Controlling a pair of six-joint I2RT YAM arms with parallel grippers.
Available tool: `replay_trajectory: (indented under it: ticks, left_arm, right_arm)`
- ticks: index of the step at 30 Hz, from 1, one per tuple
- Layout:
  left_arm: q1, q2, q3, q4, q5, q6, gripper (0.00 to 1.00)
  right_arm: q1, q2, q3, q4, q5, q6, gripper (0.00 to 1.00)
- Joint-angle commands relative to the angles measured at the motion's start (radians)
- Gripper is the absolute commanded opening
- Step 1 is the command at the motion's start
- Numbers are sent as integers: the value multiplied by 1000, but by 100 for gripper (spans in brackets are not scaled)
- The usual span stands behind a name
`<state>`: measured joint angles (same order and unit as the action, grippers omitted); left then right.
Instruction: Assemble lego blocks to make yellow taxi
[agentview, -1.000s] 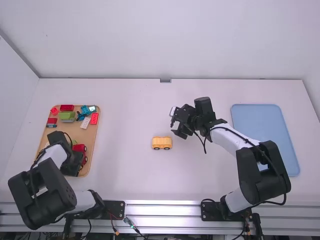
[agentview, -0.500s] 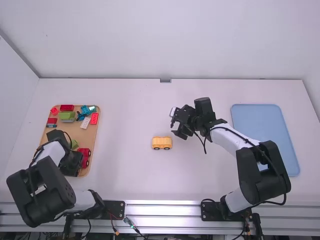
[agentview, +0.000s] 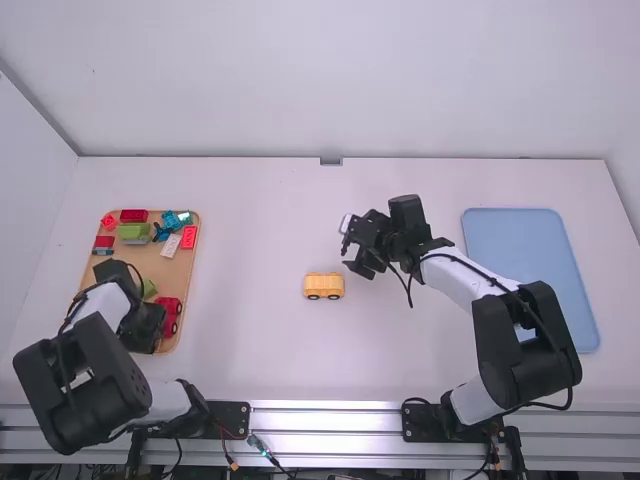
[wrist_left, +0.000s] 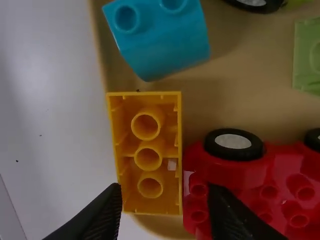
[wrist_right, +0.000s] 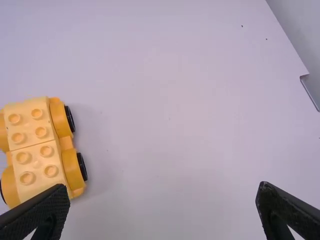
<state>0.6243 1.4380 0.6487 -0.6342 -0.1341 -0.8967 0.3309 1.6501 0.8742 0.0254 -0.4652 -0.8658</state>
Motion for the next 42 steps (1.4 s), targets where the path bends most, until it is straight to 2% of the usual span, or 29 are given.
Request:
replay_trajectory:
  ticks: [1, 13, 21, 33, 37, 42]
  left_arm:
    - [-2, 7, -3, -13, -5, -11, 55]
    - [-2, 7, 47, -96, -16, -68, 54]
    - [-2, 7, 49, -69, -12, -82, 53]
    - [-2, 7, 50, -48, -3, -75, 59]
    - [-3, 7, 49, -72, -7, -75, 54]
    - [9, 7, 63, -106, -11, -76, 55]
  right_arm:
    - [3, -10, 9, -3, -12, 0, 99]
    - [4, -10, 9, -3, -13, 1, 99]
    - [4, -10, 9, -3, -12, 0, 99]
    - [4, -10, 9, -7, -12, 1, 99]
    - [4, -10, 9, -9, -12, 1, 99]
    - [4, -10, 9, -10, -12, 1, 99]
